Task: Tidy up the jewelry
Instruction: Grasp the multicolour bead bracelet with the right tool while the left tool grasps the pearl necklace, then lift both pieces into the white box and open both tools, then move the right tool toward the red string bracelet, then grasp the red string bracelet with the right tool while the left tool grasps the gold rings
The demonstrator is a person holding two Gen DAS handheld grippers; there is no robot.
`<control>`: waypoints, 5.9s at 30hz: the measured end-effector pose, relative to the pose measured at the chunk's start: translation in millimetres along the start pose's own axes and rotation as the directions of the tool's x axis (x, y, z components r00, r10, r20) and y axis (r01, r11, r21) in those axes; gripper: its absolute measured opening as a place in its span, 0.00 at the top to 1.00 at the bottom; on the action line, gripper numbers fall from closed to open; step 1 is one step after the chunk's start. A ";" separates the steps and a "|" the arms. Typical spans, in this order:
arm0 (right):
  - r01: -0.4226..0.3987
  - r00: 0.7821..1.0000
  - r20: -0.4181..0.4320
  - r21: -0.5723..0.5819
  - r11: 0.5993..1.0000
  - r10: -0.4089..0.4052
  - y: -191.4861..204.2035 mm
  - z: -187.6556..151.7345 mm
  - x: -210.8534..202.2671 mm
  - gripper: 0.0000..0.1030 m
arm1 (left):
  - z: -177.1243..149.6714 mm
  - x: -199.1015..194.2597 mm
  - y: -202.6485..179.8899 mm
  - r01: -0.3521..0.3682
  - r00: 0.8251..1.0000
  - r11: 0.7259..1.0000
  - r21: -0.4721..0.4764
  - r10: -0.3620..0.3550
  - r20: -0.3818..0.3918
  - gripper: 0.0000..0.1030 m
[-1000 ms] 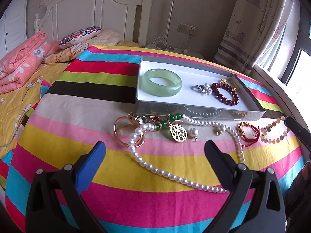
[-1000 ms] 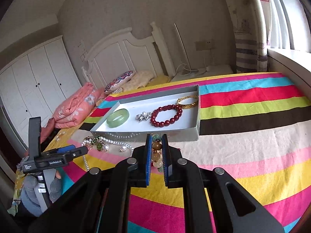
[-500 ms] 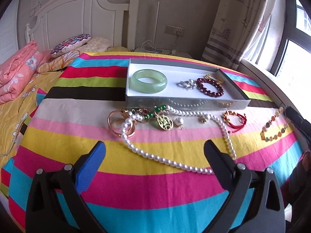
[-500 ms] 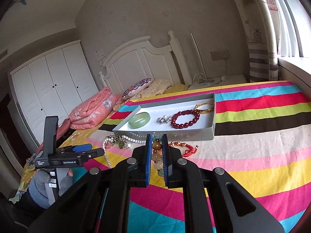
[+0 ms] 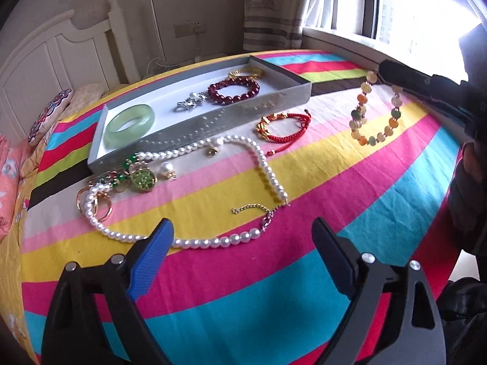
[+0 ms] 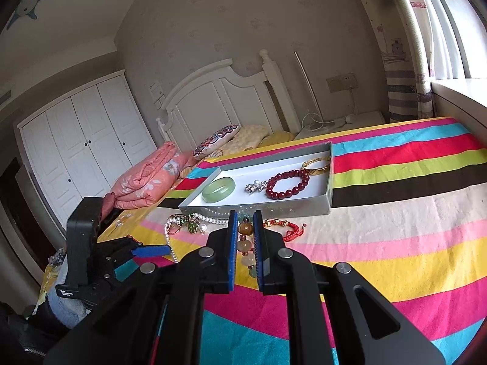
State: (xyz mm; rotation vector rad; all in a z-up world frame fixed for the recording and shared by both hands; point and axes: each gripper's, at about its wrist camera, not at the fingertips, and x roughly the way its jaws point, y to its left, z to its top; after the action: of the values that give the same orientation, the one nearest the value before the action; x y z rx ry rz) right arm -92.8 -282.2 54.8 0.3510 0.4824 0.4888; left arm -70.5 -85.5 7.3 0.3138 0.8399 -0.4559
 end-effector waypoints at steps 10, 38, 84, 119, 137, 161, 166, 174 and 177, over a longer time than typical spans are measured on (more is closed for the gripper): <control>-0.015 1.000 0.002 0.059 0.998 0.015 -11.9 -0.4 -1.1 0.90 | 11.9 13.8 -12.2 0.085 0.996 0.996 0.003 -0.085 -0.009 0.76; -0.019 0.997 0.078 -0.098 0.995 0.027 38.3 54.9 -1.3 0.90 | 105.6 -125.5 46.8 -0.004 0.923 0.996 -0.084 0.036 0.384 0.97; 0.111 0.979 -0.161 -0.081 0.991 -0.122 2.0 132.5 191.4 0.51 | 180.5 3.6 117.2 -0.003 0.982 0.954 -0.299 0.060 0.181 0.32; 0.108 0.916 -0.350 -0.253 0.961 -0.195 5.5 -1.9 97.6 0.44 | -4.0 -3.8 91.8 0.018 0.995 0.895 -0.446 0.028 0.096 0.05; -0.082 0.819 -0.534 -0.471 0.879 -0.210 4.1 0.0 137.2 0.47 | -2.5 -1.4 92.2 0.044 0.995 0.889 -0.456 0.000 0.098 0.04; -0.001 0.860 -0.463 -0.424 0.906 -0.216 34.1 -31.1 104.3 0.93 | -3.8 1.2 92.0 0.045 0.996 0.889 -0.455 -0.004 0.090 0.04; 0.075 0.880 -0.406 -0.394 0.916 -0.247 32.2 -25.9 101.4 0.94 | -7.2 -7.4 93.5 0.047 0.990 0.881 -0.472 0.022 0.141 0.04; 0.124 0.916 -0.339 -0.262 0.957 -0.212 11.6 -11.7 83.8 0.94 | -11.4 -15.9 104.5 0.074 0.988 0.859 -0.506 0.006 0.155 0.05; 0.129 0.918 -0.332 -0.265 0.956 -0.216 13.6 -11.2 81.5 0.94 | -18.5 -17.4 117.4 0.072 0.990 0.827 -0.557 0.009 0.141 0.05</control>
State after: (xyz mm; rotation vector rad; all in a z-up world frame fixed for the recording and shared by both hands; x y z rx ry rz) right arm -40.4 -226.1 22.4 -0.0176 0.7937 0.4322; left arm -33.3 28.1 19.3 -0.2802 0.8063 -0.2378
